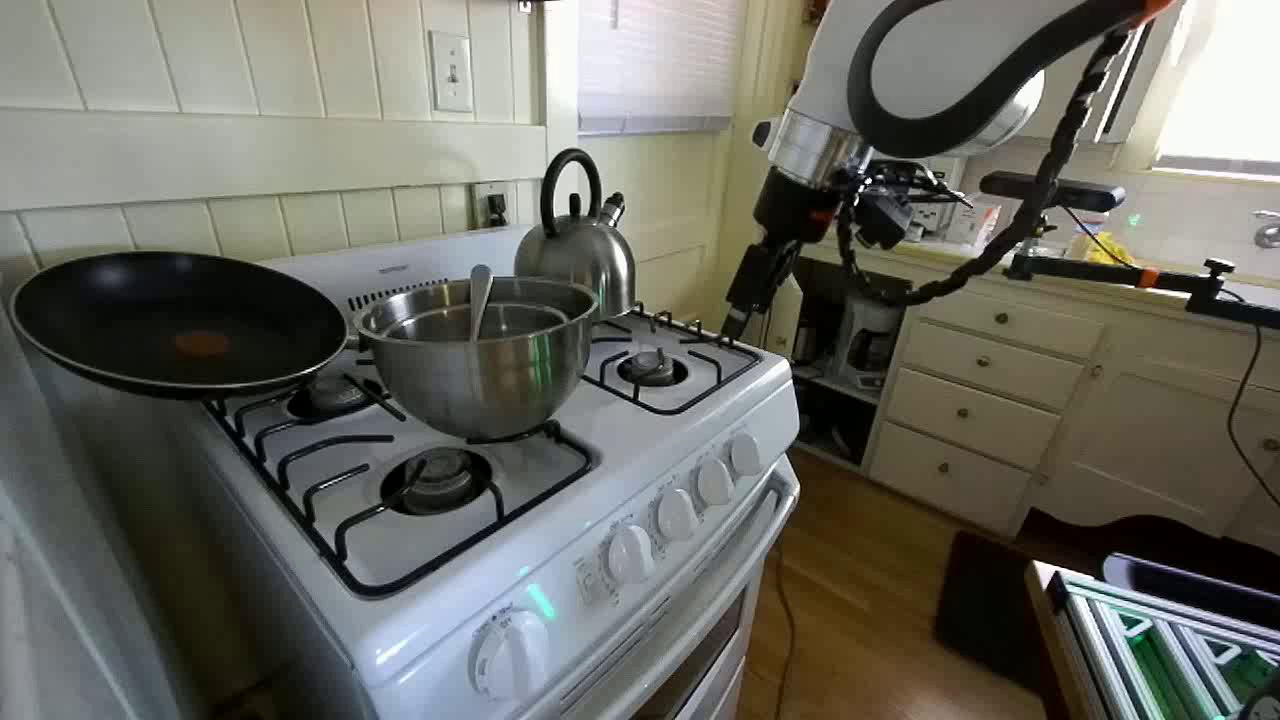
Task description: Move the silver bowl to the right then move the pan forwards.
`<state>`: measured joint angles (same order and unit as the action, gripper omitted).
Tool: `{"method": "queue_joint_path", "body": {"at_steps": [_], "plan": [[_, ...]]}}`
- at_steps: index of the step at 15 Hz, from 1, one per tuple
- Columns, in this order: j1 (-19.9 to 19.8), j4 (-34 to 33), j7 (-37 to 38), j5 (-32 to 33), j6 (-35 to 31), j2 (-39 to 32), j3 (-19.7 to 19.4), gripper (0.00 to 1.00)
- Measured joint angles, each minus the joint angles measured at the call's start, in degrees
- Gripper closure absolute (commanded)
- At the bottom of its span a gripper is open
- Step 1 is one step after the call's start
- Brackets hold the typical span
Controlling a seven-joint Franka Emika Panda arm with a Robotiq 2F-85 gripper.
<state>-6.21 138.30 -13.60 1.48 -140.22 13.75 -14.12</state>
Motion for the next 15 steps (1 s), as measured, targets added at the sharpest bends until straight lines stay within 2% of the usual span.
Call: {"method": "queue_joint_path", "body": {"at_steps": [8, 11, 15], "plan": [[-0.03, -0.07, 0.35, -0.78, 0.00, 0.00, 0.15, 0.00], [0.04, -1.20, 6.30, -4.81, -1.44, -0.14, 1.41, 0.00], [0.63, -6.67, 18.90, -8.46, -2.83, -2.09, 5.74, 0.00]]}}
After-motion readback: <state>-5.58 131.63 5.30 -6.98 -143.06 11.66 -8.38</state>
